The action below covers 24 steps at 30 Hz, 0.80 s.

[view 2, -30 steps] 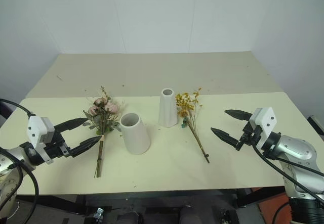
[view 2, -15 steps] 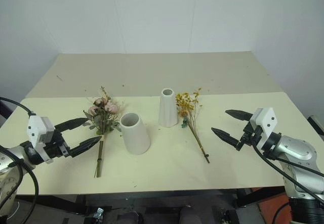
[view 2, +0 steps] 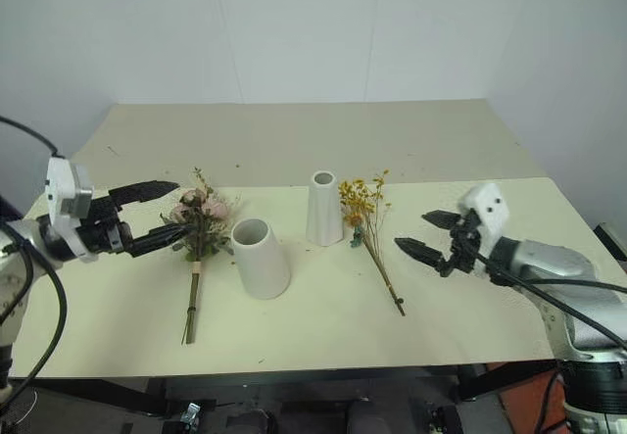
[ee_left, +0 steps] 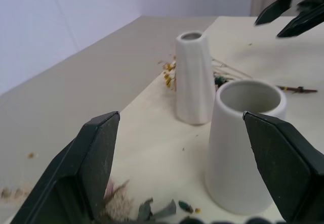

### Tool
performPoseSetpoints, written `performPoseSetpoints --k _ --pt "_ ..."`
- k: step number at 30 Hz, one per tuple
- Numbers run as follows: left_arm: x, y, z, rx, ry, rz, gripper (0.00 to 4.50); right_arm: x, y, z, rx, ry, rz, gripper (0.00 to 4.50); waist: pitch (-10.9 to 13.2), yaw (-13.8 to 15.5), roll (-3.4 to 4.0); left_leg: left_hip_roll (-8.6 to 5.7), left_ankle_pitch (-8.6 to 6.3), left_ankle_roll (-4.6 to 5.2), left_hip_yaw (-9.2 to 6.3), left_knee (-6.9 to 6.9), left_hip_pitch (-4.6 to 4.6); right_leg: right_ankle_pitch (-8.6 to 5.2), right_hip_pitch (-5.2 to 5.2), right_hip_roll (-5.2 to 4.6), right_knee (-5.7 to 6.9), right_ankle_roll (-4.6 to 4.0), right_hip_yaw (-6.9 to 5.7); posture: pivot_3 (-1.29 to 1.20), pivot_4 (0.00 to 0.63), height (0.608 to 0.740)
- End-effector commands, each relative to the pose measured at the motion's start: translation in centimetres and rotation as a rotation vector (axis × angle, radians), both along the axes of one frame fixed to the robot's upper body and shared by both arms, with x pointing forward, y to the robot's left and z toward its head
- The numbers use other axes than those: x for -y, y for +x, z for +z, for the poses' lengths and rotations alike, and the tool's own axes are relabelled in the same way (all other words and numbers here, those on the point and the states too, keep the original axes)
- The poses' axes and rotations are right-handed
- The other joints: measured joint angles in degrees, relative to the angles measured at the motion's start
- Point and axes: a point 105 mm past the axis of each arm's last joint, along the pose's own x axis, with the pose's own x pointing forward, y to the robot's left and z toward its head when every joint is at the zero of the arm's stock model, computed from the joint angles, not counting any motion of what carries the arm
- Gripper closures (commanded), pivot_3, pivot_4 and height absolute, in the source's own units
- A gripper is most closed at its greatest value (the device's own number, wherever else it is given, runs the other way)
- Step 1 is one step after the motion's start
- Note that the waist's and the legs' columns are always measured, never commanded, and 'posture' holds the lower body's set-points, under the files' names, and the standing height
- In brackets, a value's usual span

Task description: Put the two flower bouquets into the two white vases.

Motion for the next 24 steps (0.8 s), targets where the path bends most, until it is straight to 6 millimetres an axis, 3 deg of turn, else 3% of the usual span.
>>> performPoseSetpoints --k 1,6,13,16,19,24 --pt "0.6 0.2 1.0 0.022 0.031 -0.062 0.25 -1.4 0.1 0.0 -0.124 -0.036 -0.014 0.0 0.0 -0.1 0.0 0.0 0.0 0.0 0.0 0.0 -0.02 0.0 -0.01 0.0 -0.01 0.0 0.0 0.0 0.15 0.74" --pt "1.7 0.9 1.4 0.029 0.037 -0.129 0.25 -2.2 1.9 -3.0 -0.306 -0.163 -0.117 0.0 0.0 0.0 0.0 0.0 0.0 0.0 -0.01 0.0 -0.06 0.01 -0.06 0.0 -0.01 0.0 0.0 0.0 0.15 0.74" --pt "2.8 1.7 2.1 0.053 0.02 -0.175 0.25 -2.4 3.9 -6.3 -0.357 -0.311 -0.209 0.0 0.0 0.1 -0.01 -0.03 0.0 0.0 -0.01 0.02 -0.24 0.05 -0.16 -0.03 -0.07 0.04 -0.01 0.0 0.15 0.74" --pt "3.0 2.0 2.4 0.062 0.003 -0.174 0.25 -2.6 4.5 -6.8 -0.352 -0.334 -0.219 0.0 0.0 -0.2 -0.04 -0.02 0.0 0.0 -0.01 0.02 -0.19 0.07 -0.12 -0.02 -0.07 0.05 -0.01 0.0 0.15 0.74" --pt "3.3 2.2 2.8 0.082 -0.015 -0.174 0.21 -3.6 4.9 -6.6 -0.329 -0.323 -0.19 0.49 0.0 -0.2 -0.07 -0.01 0.01 0.01 -0.01 0.02 -0.02 0.08 0.0 0.0 -0.03 0.06 -0.01 0.0 0.15 0.74" --pt "3.3 2.2 2.9 0.091 -0.023 -0.169 0.21 -4.1 4.9 -6.3 -0.308 -0.309 -0.18 2.09 0.0 -0.8 -0.07 0.01 0.01 0.01 -0.02 0.02 -0.03 0.08 -0.03 0.01 -0.02 0.06 -0.01 0.0 0.15 0.74"
